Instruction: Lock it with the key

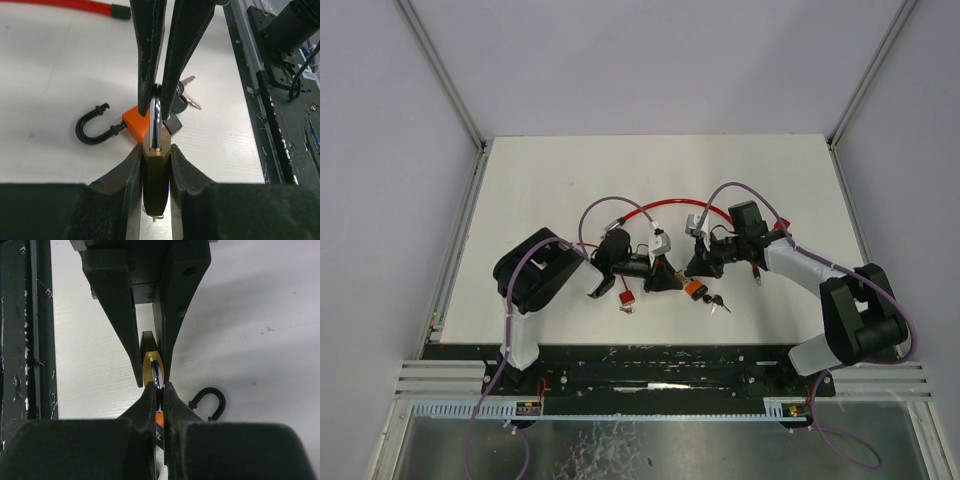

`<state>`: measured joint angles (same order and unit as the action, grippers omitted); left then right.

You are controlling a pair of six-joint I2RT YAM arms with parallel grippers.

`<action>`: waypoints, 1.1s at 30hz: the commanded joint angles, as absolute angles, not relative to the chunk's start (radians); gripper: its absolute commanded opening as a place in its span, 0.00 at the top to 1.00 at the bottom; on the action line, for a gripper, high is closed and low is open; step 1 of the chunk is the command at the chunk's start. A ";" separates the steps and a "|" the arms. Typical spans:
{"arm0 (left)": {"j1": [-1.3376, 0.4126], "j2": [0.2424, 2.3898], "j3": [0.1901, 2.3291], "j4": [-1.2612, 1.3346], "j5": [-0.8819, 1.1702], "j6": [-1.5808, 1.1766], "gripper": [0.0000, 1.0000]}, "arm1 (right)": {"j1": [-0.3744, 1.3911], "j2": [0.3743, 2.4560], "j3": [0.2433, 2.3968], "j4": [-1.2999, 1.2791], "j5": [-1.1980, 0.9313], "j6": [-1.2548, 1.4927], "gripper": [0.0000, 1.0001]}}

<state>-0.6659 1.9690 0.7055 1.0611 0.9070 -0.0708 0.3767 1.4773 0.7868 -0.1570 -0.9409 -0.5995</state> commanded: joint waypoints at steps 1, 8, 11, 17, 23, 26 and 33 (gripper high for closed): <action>-0.700 1.931 0.787 1.511 0.863 -0.068 1.00 | 0.524 1.553 0.780 -0.097 -1.072 -0.463 1.00; -0.668 1.969 0.790 1.548 0.885 -0.091 1.00 | 0.547 1.594 0.764 -0.053 -1.127 -0.408 1.00; -0.643 1.980 0.784 1.576 0.879 -0.109 1.00 | 0.566 1.615 0.767 -0.082 -1.109 -0.428 1.00; -0.595 1.929 0.722 1.596 0.864 -0.067 1.00 | 0.610 1.628 0.787 -0.123 -1.030 -0.439 1.00; -0.575 1.906 0.694 1.597 0.840 -0.033 1.00 | 0.614 1.604 0.893 -0.318 -0.894 -0.537 1.00; -0.574 1.903 0.688 1.596 0.820 -0.014 1.00 | 0.612 1.601 0.900 -0.374 -0.877 -0.598 1.00; -0.575 1.881 0.659 1.596 0.792 0.032 1.00 | 0.598 1.569 0.929 -0.465 -0.807 -0.703 1.00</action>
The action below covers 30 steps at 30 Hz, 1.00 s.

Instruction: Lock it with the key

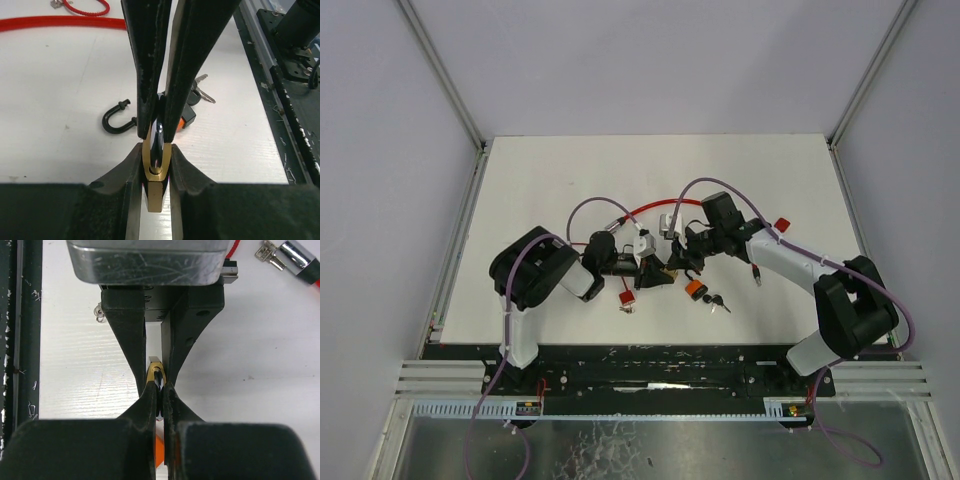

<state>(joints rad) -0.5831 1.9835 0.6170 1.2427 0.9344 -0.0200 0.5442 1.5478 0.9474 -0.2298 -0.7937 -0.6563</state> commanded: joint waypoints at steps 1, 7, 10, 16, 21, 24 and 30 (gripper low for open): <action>-0.575 1.878 0.654 1.595 0.787 0.042 1.00 | 0.595 1.567 0.934 -0.479 -0.794 -0.715 1.00; -0.575 1.877 0.640 1.595 0.786 0.070 1.00 | 0.530 1.547 0.933 -0.490 -0.791 -0.723 1.00; -0.575 1.881 0.642 1.596 0.799 0.069 1.00 | 0.518 1.542 0.934 -0.496 -0.769 -0.729 1.00; -0.575 1.887 0.648 1.591 0.816 0.067 1.00 | 0.514 1.539 0.978 -0.578 -0.684 -0.786 1.00; -0.575 1.894 0.653 1.565 0.819 0.085 1.00 | 0.516 1.565 1.031 -0.679 -0.611 -0.851 1.00; -0.577 1.891 0.659 1.528 0.825 0.104 1.00 | 0.510 1.534 1.024 -0.687 -0.567 -0.861 1.00; -0.586 1.912 0.663 1.559 0.838 0.096 1.00 | 0.499 1.565 1.028 -0.714 -0.561 -0.878 1.00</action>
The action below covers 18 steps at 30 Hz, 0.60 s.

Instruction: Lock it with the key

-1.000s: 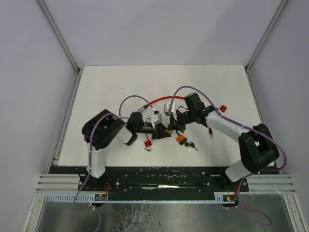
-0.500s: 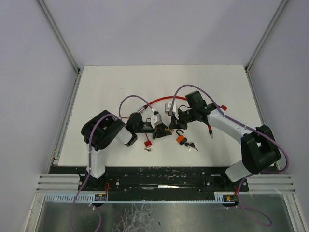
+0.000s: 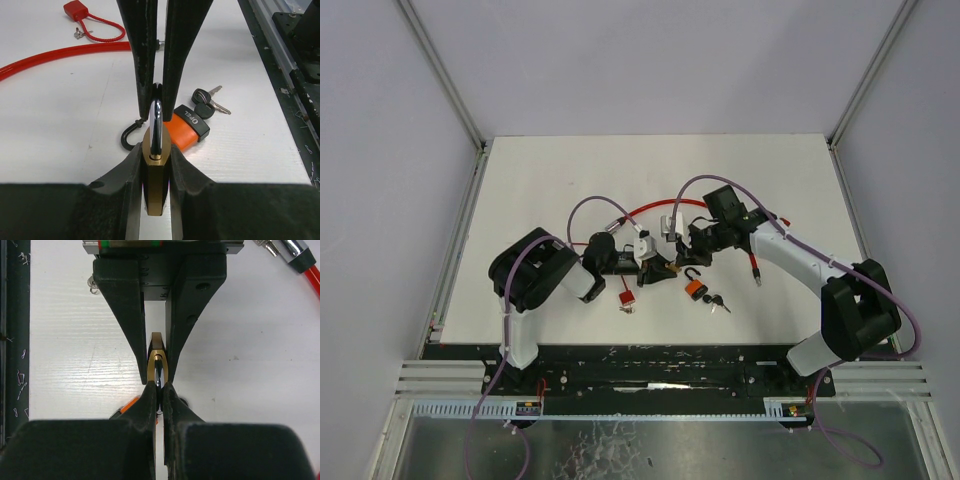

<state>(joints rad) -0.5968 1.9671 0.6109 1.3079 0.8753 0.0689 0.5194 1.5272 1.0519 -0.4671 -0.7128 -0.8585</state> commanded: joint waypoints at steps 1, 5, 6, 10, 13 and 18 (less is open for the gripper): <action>-0.589 1.914 0.663 1.557 0.838 0.102 1.00 | 0.500 1.568 1.028 -0.712 -0.567 -0.877 1.00; -0.599 1.927 0.672 1.555 0.838 0.106 1.00 | 0.500 1.611 1.031 -0.708 -0.612 -0.866 1.00; -0.602 1.926 0.671 1.549 0.835 0.115 1.00 | 0.502 1.629 1.039 -0.721 -0.626 -0.869 1.00; -0.615 1.913 0.675 1.477 0.822 0.172 1.00 | 0.529 1.659 1.038 -0.723 -0.624 -0.864 1.00; -0.616 1.916 0.681 1.450 0.818 0.189 1.00 | 0.543 1.708 1.035 -0.701 -0.616 -0.840 1.00; -0.614 1.922 0.689 1.427 0.824 0.206 1.00 | 0.549 1.760 1.040 -0.695 -0.636 -0.806 1.00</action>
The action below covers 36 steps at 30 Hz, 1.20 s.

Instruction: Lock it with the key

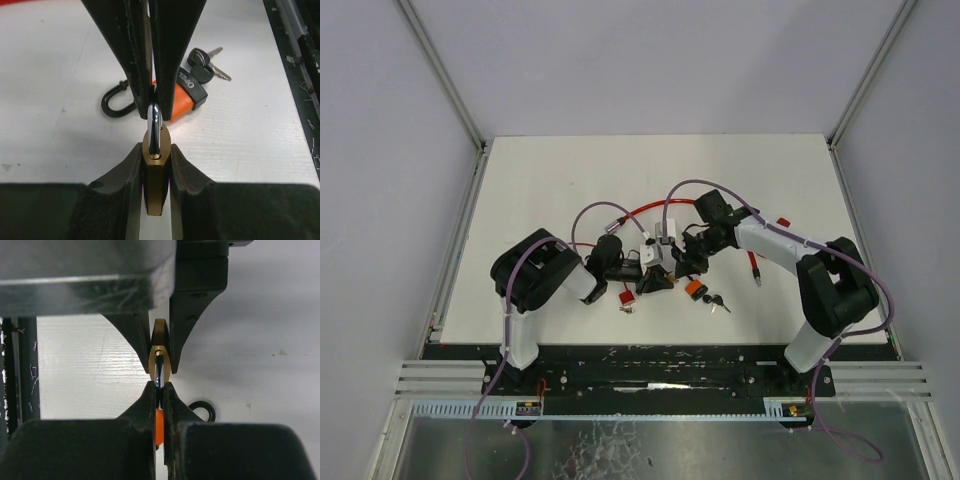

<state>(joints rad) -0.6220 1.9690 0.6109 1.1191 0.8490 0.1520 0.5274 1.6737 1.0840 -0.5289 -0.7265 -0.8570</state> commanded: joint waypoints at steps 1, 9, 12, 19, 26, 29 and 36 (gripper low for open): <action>-0.612 1.924 0.691 1.422 0.823 0.210 1.00 | 0.551 1.771 1.043 -0.698 -0.643 -0.801 1.00; -0.611 1.930 0.695 1.374 0.823 0.246 1.00 | 0.558 1.823 1.048 -0.688 -0.726 -0.759 1.00; -0.611 1.930 0.692 1.376 0.824 0.251 1.00 | 0.559 1.831 1.044 -0.682 -0.782 -0.755 1.00; -0.613 1.936 0.694 1.370 0.830 0.249 1.00 | 0.570 1.816 1.044 -0.648 -0.840 -0.704 1.00; -0.599 1.942 0.692 1.390 0.846 0.217 1.00 | 0.620 1.831 1.040 -0.619 -0.845 -0.654 1.00; -0.581 1.962 0.692 1.472 0.871 0.150 1.00 | 0.620 1.815 1.025 -0.571 -0.834 -0.602 1.00; -0.569 1.953 0.683 1.468 0.887 0.137 1.00 | 0.641 1.775 0.997 -0.481 -0.890 -0.523 1.00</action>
